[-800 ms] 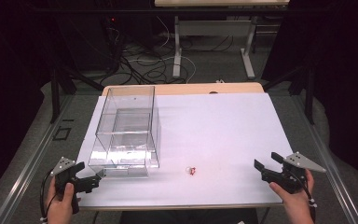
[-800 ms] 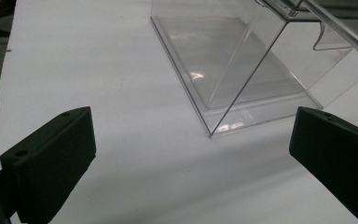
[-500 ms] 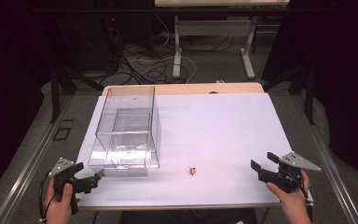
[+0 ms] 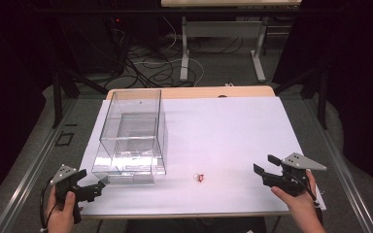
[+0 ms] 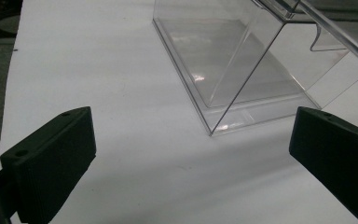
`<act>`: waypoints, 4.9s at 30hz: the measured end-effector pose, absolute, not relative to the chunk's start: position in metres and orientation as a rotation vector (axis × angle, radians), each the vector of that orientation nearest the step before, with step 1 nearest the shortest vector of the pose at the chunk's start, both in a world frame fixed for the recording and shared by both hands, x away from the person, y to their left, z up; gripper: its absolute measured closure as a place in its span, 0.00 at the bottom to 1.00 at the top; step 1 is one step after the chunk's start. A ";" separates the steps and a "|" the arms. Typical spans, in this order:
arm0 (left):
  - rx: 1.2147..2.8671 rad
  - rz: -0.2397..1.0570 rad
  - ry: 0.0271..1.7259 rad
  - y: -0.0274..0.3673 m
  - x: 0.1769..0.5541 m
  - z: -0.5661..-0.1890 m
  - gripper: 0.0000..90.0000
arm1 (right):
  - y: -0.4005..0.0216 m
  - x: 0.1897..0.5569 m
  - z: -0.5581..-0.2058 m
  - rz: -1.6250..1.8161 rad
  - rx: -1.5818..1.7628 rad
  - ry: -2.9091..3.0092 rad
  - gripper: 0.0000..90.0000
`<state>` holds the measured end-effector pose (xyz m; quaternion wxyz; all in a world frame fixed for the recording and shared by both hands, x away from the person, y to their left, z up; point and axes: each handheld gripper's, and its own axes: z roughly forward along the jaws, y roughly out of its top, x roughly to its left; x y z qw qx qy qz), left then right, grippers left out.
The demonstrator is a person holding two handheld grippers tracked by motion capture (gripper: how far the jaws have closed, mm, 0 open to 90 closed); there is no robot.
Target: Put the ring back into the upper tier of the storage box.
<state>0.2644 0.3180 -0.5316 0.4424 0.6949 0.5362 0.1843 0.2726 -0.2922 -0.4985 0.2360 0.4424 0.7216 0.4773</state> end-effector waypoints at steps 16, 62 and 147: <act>1.721 0.450 1.334 0.318 0.263 -0.532 0.01 | -0.248 0.289 -0.493 1.352 1.144 2.093 0.40; 1.717 0.431 1.328 0.319 0.264 -0.532 0.01 | -0.170 0.319 -0.504 1.345 1.256 2.337 0.35; 1.708 0.423 1.331 0.320 0.264 -0.534 0.01 | -0.128 0.334 -0.550 1.101 1.331 2.632 0.76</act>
